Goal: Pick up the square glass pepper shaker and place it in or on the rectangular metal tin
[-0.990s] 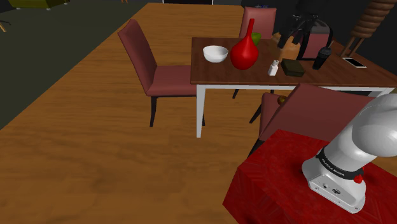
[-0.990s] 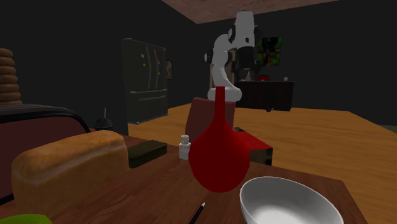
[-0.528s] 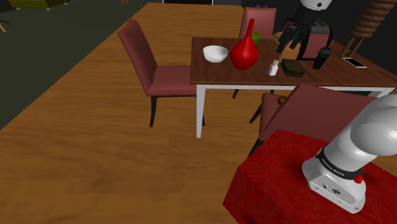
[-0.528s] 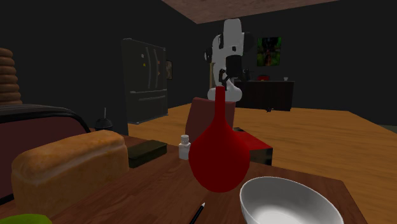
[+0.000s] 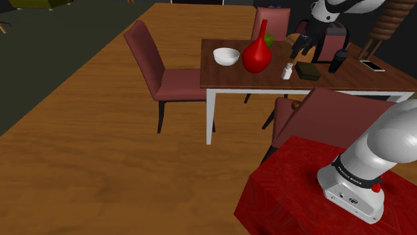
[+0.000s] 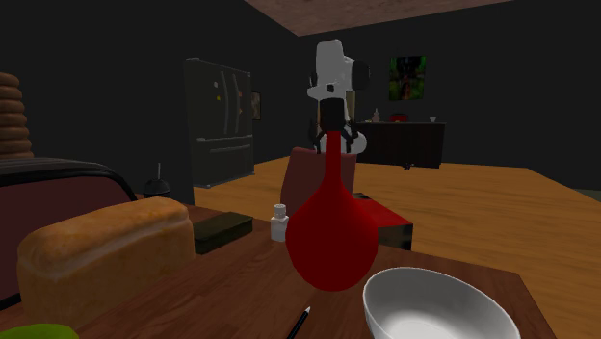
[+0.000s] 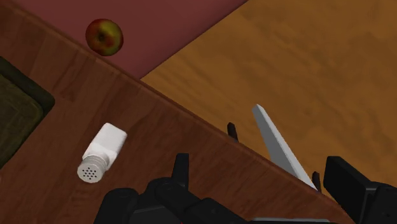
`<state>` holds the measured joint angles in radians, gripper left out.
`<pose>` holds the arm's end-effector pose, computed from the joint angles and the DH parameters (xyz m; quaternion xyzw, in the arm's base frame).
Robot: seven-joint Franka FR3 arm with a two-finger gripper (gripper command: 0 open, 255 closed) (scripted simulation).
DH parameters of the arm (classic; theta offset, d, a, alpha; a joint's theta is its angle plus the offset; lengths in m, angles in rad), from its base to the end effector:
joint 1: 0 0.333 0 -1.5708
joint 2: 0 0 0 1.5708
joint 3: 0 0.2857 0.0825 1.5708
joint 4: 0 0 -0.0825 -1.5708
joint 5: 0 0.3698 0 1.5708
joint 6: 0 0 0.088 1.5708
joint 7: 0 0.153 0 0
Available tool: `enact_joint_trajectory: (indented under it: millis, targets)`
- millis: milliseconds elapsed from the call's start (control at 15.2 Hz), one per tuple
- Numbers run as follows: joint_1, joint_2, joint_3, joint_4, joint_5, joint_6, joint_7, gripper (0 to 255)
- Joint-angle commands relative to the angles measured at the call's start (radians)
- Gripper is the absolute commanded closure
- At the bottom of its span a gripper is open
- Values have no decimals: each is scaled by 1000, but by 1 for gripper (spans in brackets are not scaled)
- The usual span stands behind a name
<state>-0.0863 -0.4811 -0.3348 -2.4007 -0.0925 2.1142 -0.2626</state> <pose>0.3946 -0.1849 0.4305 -0.9945 0.0473 -0.0934 0.0051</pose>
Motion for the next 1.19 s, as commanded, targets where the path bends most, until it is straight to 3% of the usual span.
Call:
enact_joint_trajectory:
  millis: [0, 396, 726, 924, 1122]
  targets:
    - [0, 59, -43, 15, 7, 51, -52, 0]
    - [15, 259, -165, 106, 92, 166, -225, 0]
    - [20, 456, -246, 220, 245, 225, -409, 0]
    - [-6, 584, -265, 307, 362, 236, -526, 0]
    - [-20, 629, -257, 322, 405, 255, -561, 0]
